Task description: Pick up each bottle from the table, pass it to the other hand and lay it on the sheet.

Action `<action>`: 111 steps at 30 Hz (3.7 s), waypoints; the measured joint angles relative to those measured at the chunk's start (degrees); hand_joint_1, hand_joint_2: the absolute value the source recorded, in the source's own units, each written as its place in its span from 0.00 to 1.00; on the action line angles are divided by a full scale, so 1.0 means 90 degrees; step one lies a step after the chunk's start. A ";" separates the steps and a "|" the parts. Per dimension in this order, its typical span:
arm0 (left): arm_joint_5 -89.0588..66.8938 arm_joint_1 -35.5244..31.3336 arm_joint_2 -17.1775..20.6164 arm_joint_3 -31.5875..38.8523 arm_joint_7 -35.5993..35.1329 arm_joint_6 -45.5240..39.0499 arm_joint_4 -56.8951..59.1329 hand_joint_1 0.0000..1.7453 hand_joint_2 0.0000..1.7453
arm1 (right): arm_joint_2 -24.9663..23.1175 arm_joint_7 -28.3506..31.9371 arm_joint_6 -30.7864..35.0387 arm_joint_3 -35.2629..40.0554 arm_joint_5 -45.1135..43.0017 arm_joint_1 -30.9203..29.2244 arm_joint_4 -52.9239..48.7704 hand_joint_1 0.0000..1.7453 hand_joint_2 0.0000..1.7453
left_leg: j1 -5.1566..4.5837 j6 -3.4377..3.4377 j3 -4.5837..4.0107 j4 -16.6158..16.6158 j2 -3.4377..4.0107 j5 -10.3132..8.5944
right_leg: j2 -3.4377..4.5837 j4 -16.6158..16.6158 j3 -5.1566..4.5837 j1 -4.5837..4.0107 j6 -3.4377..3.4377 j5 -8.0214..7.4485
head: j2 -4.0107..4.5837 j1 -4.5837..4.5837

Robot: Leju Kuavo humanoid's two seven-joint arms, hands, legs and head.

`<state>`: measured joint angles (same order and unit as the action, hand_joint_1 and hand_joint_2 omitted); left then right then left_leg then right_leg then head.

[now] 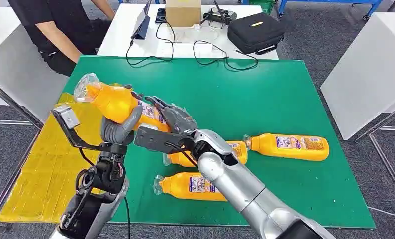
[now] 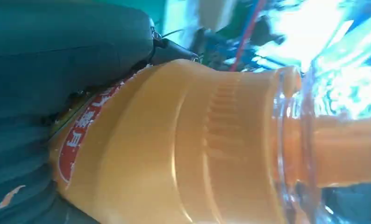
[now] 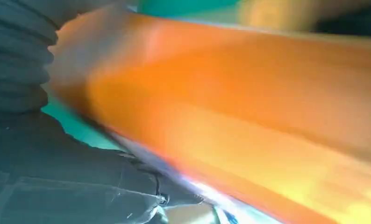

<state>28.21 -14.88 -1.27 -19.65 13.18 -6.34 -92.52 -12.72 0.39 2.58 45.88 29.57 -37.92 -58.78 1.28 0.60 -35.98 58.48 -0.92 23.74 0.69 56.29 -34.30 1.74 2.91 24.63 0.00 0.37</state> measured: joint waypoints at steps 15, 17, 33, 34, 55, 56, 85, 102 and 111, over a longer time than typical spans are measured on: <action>-0.2410 0.0473 0.0143 0.1158 0.0214 -0.0859 -0.0393 1.00 1.00 | 0.0692 0.0085 -0.0639 -0.1403 -0.0044 0.0999 -0.1712 0.00 0.00 | 0.0000 0.0000 -0.0004 0.0000 0.0001 0.0000 | 0.0000 0.0000 -0.0003 0.0000 0.0000 0.0000 | 0.0000 0.0000; -0.2666 0.0485 0.0146 0.1192 0.0213 -0.1018 -0.0396 1.00 1.00 | 0.0701 0.0121 -0.0673 -0.1449 -0.0051 0.1029 -0.1787 0.00 0.00 | 0.0000 0.0000 -0.0003 0.0000 0.0000 0.0000 | 0.0000 0.0000 -0.0002 0.0000 0.0000 -0.0001 | 0.0000 0.0000; -1.2070 0.1360 0.0668 0.1619 -0.1497 -0.1969 0.0103 1.00 1.00 | 0.1292 0.0617 -0.2113 -0.1437 -0.0760 0.1663 -0.3536 0.00 1.00 | -0.0001 0.0000 -0.0002 -0.0001 0.0001 0.0004 | 0.0000 -0.0004 -0.0001 0.0001 -0.0001 0.0003 | 0.0000 0.0000; -1.2196 0.1412 0.0717 0.1593 -0.1550 -0.1950 0.0288 1.00 1.00 | 0.1326 0.0624 -0.2171 -0.1415 -0.0763 0.1726 -0.3550 0.00 1.00 | -0.0001 -0.0001 -0.0002 -0.0001 0.0002 0.0004 | 0.0001 -0.0004 -0.0003 0.0001 -0.0002 0.0002 | 0.0000 0.0000; -1.2448 0.1047 0.0964 0.1078 -0.1615 -0.1323 0.2959 0.00 0.00 | 0.1870 0.0831 -0.2127 -0.1114 -0.0092 0.2257 -0.3553 0.00 1.00 | -0.0003 0.0000 -0.0003 -0.0001 -0.0007 0.0002 | -0.0009 -0.0003 0.0002 0.0002 -0.0002 0.0000 | 0.0000 0.0000; -1.2297 0.0804 0.0976 0.1020 -0.1486 -0.1321 0.3398 0.00 0.00 | 0.2023 0.0833 -0.2074 -0.1085 0.0010 0.2368 -0.3553 0.00 1.00 | -0.0004 0.0000 0.0011 -0.0002 -0.0030 0.0003 | -0.0028 -0.0005 0.0024 0.0003 -0.0001 0.0004 | 0.0000 0.0002; -0.8159 0.1019 0.0716 0.1692 -0.0229 -0.1280 0.1343 0.00 0.00 | 0.2620 -0.0321 -0.2062 -0.1158 0.1979 0.3656 -0.4522 0.00 1.00 | -0.0002 -0.0005 -0.0003 -0.0004 -0.0029 -0.0012 | -0.0028 -0.0003 0.0006 0.0001 -0.0004 -0.0004 | 0.0000 0.0000; -0.5664 0.1274 0.0423 0.1969 0.0129 -0.0677 0.0019 0.00 0.00 | 0.2576 -0.0539 -0.2186 -0.1010 0.2064 0.3460 -0.3878 0.00 1.00 | -0.0002 -0.0005 -0.0007 -0.0004 -0.0028 -0.0012 | -0.0027 -0.0002 0.0002 0.0000 -0.0004 -0.0004 | 0.0000 0.0000; -0.4776 0.1383 0.0469 0.2025 0.0413 -0.0702 -0.0549 0.00 0.00 | 0.2819 -0.0738 -0.2052 -0.0733 0.1921 0.3364 -0.3195 0.99 1.00 | -0.0002 -0.0005 -0.0001 -0.0004 -0.0027 -0.0010 | -0.0026 -0.0004 0.0002 0.0000 -0.0004 -0.0002 | 0.0000 0.0000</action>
<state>-14.77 -2.43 2.95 -1.42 16.90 -12.66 -97.46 12.66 -6.25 -15.89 39.28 46.86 -7.64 -87.53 1.27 0.55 -35.99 58.44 -1.16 23.65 0.45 56.25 -34.28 1.75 2.87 24.61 0.00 0.37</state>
